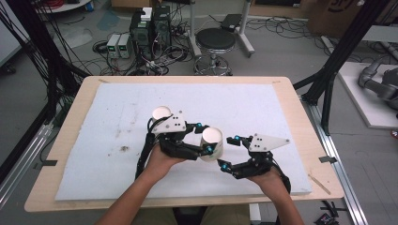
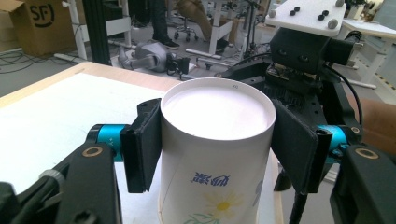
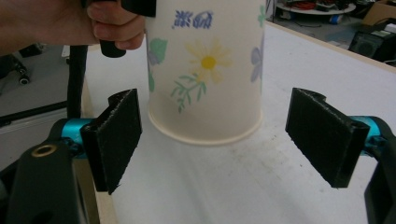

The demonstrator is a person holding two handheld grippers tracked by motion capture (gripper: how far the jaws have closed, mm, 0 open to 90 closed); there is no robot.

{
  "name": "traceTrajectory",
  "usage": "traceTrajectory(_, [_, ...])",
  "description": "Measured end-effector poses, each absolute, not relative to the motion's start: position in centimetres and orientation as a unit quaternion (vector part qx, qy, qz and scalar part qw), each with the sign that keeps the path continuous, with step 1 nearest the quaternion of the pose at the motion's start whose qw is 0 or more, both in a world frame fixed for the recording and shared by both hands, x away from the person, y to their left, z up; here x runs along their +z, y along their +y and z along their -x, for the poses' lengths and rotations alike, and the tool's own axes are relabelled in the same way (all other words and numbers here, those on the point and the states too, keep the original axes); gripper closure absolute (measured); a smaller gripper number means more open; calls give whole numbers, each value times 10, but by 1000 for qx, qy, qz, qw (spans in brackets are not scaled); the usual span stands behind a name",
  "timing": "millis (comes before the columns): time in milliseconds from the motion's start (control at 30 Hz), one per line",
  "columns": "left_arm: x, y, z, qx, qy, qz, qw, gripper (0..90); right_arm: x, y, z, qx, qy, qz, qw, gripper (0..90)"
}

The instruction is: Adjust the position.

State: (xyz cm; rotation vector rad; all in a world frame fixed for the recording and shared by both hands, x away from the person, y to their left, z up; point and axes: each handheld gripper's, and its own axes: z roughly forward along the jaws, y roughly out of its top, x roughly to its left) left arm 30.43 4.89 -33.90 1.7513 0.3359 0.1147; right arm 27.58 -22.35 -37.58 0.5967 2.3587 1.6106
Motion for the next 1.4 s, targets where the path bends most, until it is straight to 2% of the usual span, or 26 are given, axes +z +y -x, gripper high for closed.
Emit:
traceTrajectory(533, [-344,43,-300,33,135,-759,637,369,-384,-207,-284,563,801,-187,82,193])
traceTrajectory(833, [-346,46,-301,21,135,-760,635,365,-388,-210,-285,567,802,-179,63,331])
traceTrajectory(900, [-347,46,-301,16,131,-761,635,344,-388,-210,-284,563,806,-172,63,342])
traceTrajectory(1000, [-347,45,-301,13,139,-766,627,135,-386,-211,-284,553,814,-166,68,349])
traceTrajectory(1400, [-343,54,-298,12,106,-799,592,135,-376,-211,-282,469,871,-118,86,349])
